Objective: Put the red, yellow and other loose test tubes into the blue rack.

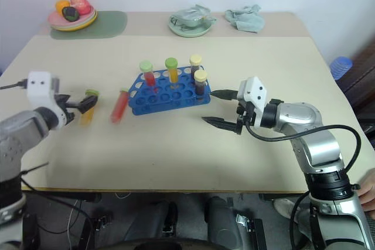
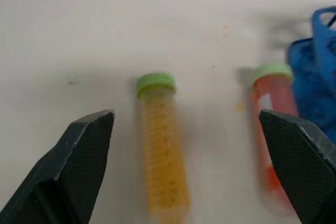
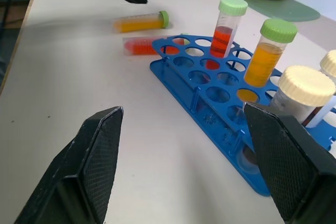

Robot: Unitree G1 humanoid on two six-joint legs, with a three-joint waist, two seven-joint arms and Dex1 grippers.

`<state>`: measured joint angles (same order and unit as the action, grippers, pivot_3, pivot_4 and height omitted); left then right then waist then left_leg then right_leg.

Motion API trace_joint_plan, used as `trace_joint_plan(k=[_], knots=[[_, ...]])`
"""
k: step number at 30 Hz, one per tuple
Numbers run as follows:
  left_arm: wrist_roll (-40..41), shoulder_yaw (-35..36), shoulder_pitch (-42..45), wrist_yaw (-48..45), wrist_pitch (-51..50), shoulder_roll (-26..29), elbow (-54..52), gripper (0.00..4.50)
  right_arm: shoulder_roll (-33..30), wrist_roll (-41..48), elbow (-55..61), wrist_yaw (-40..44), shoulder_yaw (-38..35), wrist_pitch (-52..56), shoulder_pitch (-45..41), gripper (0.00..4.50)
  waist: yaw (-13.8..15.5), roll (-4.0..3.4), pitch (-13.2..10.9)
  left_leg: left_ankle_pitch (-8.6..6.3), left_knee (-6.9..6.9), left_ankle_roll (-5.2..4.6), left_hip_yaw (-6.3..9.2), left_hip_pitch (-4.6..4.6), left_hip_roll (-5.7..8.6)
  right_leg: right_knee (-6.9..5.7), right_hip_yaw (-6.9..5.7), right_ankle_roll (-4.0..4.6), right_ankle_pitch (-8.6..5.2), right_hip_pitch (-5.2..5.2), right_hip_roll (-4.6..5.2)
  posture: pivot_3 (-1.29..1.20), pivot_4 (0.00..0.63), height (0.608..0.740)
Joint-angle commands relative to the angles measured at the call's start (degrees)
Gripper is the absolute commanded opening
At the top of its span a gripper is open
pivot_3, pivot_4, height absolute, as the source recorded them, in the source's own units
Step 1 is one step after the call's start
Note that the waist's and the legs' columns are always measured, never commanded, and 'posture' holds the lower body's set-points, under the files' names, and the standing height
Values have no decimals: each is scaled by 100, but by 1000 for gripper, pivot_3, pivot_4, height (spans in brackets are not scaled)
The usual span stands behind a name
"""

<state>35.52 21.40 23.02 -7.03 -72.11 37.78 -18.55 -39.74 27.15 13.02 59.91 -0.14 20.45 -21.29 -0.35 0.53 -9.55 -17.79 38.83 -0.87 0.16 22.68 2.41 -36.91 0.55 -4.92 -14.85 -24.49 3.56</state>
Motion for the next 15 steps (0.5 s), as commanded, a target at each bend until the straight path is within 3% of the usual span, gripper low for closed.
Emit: trace_joint_plan(k=[1, 7, 15], knots=[[-15, -77, 627, 143, -991, -7, 92, 4500, 18, -14, 104, -56, -57, -58, -151, 3715, -10, 4, -3, 5, 2, 9, 0, 2, 1, -2, 0, 0, 0, -1, 0, 0, 150, 740], [-319, -226, 1403, 200, -1888, -163, 685, 4500, -135, 118, 316, -38, -144, 149, -148, 3715, -34, 7, -5, 14, 3, 25, 2, 2, 1, -10, 0, -1, 0, -7, -4, 0, 150, 740], [-836, -573, 1946, 211, -1874, -411, 1487, 4500, -279, 296, 637, -127, -250, 519, -191, 3715, -11, 10, -6, 16, 6, 29, 4, 4, 1, -12, 0, -1, 0, -7, -4, 0, 150, 740]])
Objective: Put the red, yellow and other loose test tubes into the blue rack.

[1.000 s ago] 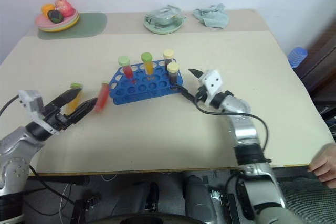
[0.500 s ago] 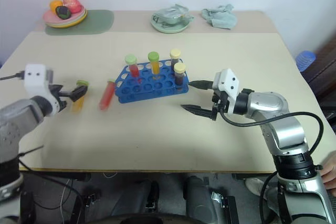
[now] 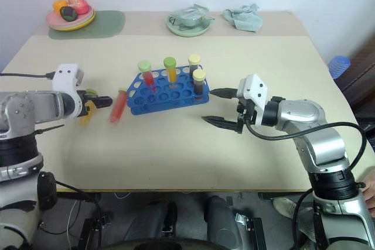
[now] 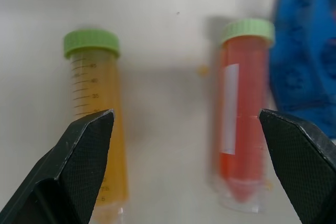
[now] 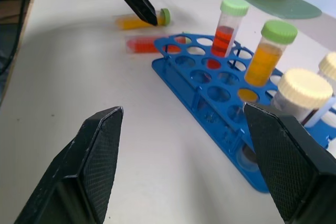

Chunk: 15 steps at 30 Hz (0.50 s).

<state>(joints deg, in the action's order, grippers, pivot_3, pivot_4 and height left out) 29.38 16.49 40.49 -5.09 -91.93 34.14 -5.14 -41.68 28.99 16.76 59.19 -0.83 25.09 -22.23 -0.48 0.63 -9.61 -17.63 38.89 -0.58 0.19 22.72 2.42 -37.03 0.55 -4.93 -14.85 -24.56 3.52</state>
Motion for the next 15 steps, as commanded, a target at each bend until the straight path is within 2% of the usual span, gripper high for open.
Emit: trace_joint_plan(k=[1, 7, 15], knots=[[-276, -104, 254, 11, 132, -93, 224, 4500, -79, 123, 287, -84, -186, 87, -106, 3715, 2, 0, 0, 0, 0, 0, 0, 0, 0, 0, 0, 0, 0, 0, 0, 0, 150, 740], [-536, -288, 635, -67, 309, -375, 754, 4500, -93, 133, 348, -170, -248, 134, -91, 3715, 5, 0, 0, 1, 3, 2, 0, 2, 0, -1, 0, 0, 0, -1, 0, 0, 150, 740], [-828, -557, 961, -179, 312, -436, 1478, 4500, -111, 107, 324, -142, -338, 4, 61, 3715, -1, 0, 0, 1, 8, 2, 0, 4, 1, -2, 0, -1, 1, -2, 0, 0, 150, 740]])
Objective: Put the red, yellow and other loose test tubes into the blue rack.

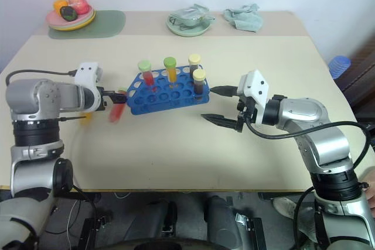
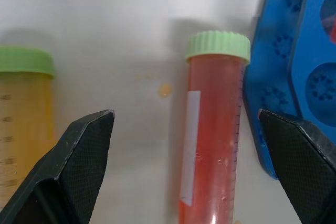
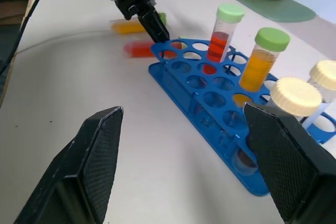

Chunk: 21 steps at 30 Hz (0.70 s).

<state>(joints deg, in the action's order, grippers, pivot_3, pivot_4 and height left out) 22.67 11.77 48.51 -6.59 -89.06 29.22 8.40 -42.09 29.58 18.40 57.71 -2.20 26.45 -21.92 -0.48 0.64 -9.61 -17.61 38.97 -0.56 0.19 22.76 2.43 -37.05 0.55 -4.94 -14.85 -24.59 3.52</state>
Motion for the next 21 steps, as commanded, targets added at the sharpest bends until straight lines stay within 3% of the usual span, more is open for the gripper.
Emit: trace_joint_plan(k=[1, 2, 5, 11, 17, 21], knots=[[-195, -126, 185, -49, 29, 69, 205, 4500, -71, 46, 161, 10, -212, -148, 50, 3715, -2, 0, 0, 0, 0, 0, 0, 0, 0, 0, 0, 0, 0, 0, 0, 0, 150, 740], [-247, -115, 209, -33, 40, 52, 274, 4500, -71, 45, 158, 12, -222, -163, 66, 3715, -1, 0, 0, 0, 0, 0, 0, 0, 0, -1, 0, 0, 0, 0, 0, 0, 150, 740], [-382, -114, 293, 0, 122, 6, 514, 3679, -78, 45, 181, -7, -223, -154, 73, 3777, -6, 0, 0, 0, 2, 0, 0, 0, 0, -3, 0, 0, 0, -1, 0, 0, 150, 740], [-667, 75, 425, 212, 313, -199, 825, 899, -81, 64, 206, -48, -200, -62, 2, 3777, 1, 0, 0, 0, 4, 0, 0, 0, 0, -5, 0, 0, 0, -1, 0, 0, 150, 740], [-673, 293, 410, 139, 230, -222, 634, 785, -92, 50, 166, -38, -190, -58, -24, 3777, -4, 0, 0, 1, 7, 1, 0, 0, 0, -10, 0, -1, 0, -1, 0, 0, 150, 740], [-247, 649, 9, -367, 494, -131, -580, 785, -95, 62, 167, -49, -219, -66, -7, 3777, -7, 1, 0, 1, 7, 1, 0, 10, 0, -9, 0, -1, 0, -9, 0, 0, 150, 740]])
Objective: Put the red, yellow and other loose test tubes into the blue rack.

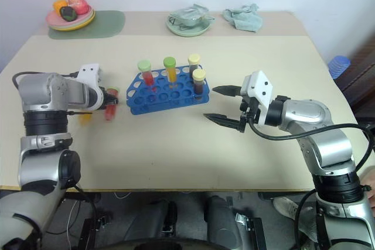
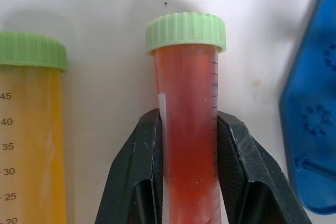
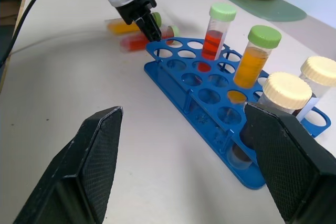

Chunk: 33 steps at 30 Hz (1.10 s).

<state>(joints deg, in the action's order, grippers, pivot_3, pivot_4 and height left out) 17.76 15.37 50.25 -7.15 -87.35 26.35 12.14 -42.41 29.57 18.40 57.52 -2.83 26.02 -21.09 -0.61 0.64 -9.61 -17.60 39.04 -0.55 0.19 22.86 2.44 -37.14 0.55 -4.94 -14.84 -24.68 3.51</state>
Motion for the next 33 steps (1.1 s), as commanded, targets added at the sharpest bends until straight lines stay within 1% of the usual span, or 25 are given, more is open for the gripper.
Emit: trace_joint_plan(k=[1, 2, 3, 4, 6, 9, 10, 13, 17, 22, 25, 27, 30, 32, 33], knots=[[401, 471, -542, -569, 966, 129, -1692, 785, -54, 58, 163, -45, -157, -34, -83, 3777, -2, -1, 1, 0, 2, 0, 1, 6, 0, -1, -1, 0, 0, -5, 0, 0, 150, 740], [704, 768, -887, -964, 1613, 22, -2343, 785, -43, 50, 152, -58, -158, -48, -76, 3777, -28, -2, 1, 0, 3, 1, 0, 13, 0, -1, 0, 0, 0, -12, 0, 0, 150, 740], [1152, 993, -1285, -1748, 2374, -22, -2918, 785, -30, 44, 135, -73, -164, -64, -64, 3777, -20, -1, 1, 0, 0, 1, -2, 15, 0, 1, 4, 0, 0, -19, 0, 0, 150, 740], [1334, 1059, -1644, -2160, 2783, 45, -3338, 785, -20, 42, 119, -83, -171, -74, -53, 3777, -16, -2, 1, 0, 2, 2, -1, 21, -2, 1, 2, 0, 0, -21, 0, 0, 150, 740], [1633, 1131, -2094, -2535, 2976, 143, -3625, 785, 10, 69, 98, -123, -206, -72, -32, 3777, 6, -3, 2, 2, 7, 5, -1, 34, -3, 3, 1, 1, 0, -34, 0, 0, 150, 740], [1250, 768, -2629, -2809, 4046, 295, -3668, 785, 32, 50, 61, -171, -225, -102, 21, 3777, 28, -5, 3, 3, 10, 5, 1, 28, -2, 3, 0, 1, 0, -22, 1, 0, 150, 740], [1379, 788, -2702, -3079, 4782, -79, -3548, 785, 38, 40, 50, -202, -247, -113, 59, 3777, 32, -4, 3, 3, 10, 4, 1, 21, -2, 4, 0, 1, 1, -15, 1, 0, 150, 740], [979, 350, -2944, -3415, 6417, -569, -3089, 785, 23, 14, 29, -272, -313, -139, 156, 3777, 105, 0, 5, -2, 11, -4, 0, 4, -2, 9, -1, 1, 1, 5, 4, 0, 150, 740], [848, -99, -2833, -3864, 7702, -1084, -2078, 785, -71, 85, 261, -414, -512, -37, 378, 3777, 140, 0, 5, -4, 10, -9, -1, 6, -1, 14, -2, 2, 1, 5, 3, 0, 150, 740], [545, -442, -2499, -4123, 8961, -1407, -785, 785, -263, 249, 798, -623, -916, 242, 774, 3777, 139, 1, 4, -6, 12, -14, -1, 10, -1, 15, -3, 1, 1, 3, 2, 0, 150, 740], [551, -511, -2343, -4178, 9273, -1453, -342, 785, -342, 329, 1108, -785, -1109, 431, 981, 3777, 117, 1, 4, -9, 12, -20, -1, 9, -2, 13, -3, 0, 1, 3, 1, 0, 150, 740], [735, -373, -2262, -4059, 9206, -1427, -257, 785, -383, 389, 1284, -874, -1215, 535, 1098, 3777, 118, 1, 4, -11, 11, -23, -1, 7, -2, 11, -3, 0, 1, 3, 0, 0, 150, 740], [1420, 226, -2186, -3600, 8603, -1246, -368, 785, -423, 483, 1457, -974, -1348, 655, 1200, 3777, 110, 2, 4, -16, 13, -33, 0, 8, -3, 9, -3, 0, 2, 2, 0, 0, 150, 740], [1963, 631, -2297, -3346, 7741, -876, -393, 785, -409, 540, 1487, -1028, -1381, 713, 1184, 3777, 91, 1, 4, -21, 14, -42, 0, 7, -4, 7, -2, -1, 2, 2, -1, 0, 150, 740], [1870, 657, -2364, -3084, 7540, -749, -459, 785, -405, 542, 1465, -1029, -1358, 707, 1165, 3777, 77, 1, 4, -21, 13, -42, 0, 5, -5, 5, -2, -1, 1, 2, -3, 0, 150, 740]])
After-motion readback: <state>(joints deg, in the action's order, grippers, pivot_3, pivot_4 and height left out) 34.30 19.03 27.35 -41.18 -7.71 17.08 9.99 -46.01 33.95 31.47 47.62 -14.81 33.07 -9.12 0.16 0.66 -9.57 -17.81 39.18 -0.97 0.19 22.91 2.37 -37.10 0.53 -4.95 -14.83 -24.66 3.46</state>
